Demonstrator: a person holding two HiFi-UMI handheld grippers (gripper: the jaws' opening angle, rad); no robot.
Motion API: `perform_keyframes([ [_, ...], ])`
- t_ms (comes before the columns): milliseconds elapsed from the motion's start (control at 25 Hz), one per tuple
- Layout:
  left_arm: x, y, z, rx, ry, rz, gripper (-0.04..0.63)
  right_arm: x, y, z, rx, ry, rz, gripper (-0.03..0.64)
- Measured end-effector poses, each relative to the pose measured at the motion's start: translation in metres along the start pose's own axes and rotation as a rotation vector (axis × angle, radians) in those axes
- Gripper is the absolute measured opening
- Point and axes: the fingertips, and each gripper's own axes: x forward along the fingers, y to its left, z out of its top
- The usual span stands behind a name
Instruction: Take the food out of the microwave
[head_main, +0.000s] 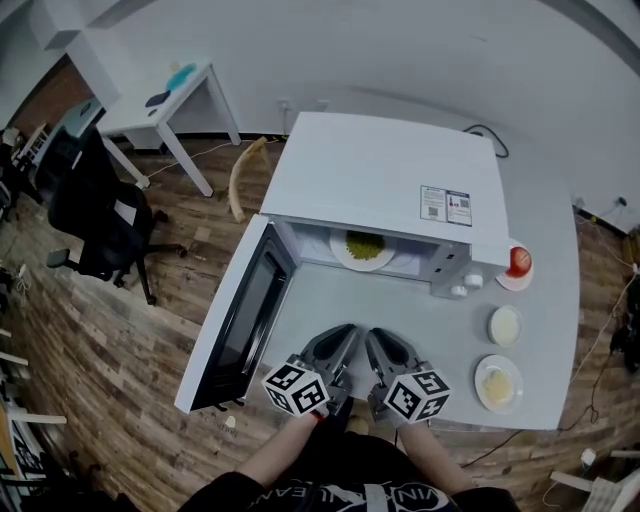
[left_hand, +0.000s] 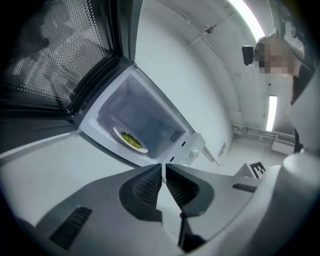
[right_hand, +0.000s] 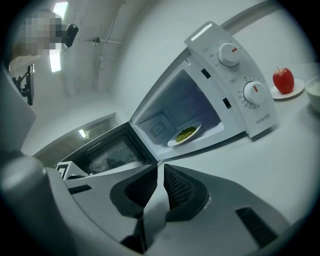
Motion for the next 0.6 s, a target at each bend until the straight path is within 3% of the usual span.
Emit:
perform_keyframes([
  [400,0.018,0.025,0.008,0.033,0.020,0.034,0.029,0.041,-0.031,0.025,0.137,-0.028,-0.034,0.055],
  [600,0.022,0.035,0.013,0.053,0.023,0.058,0.029,0.059,-0.046,0.034,0.254,-0.050,-0.050,0.055],
])
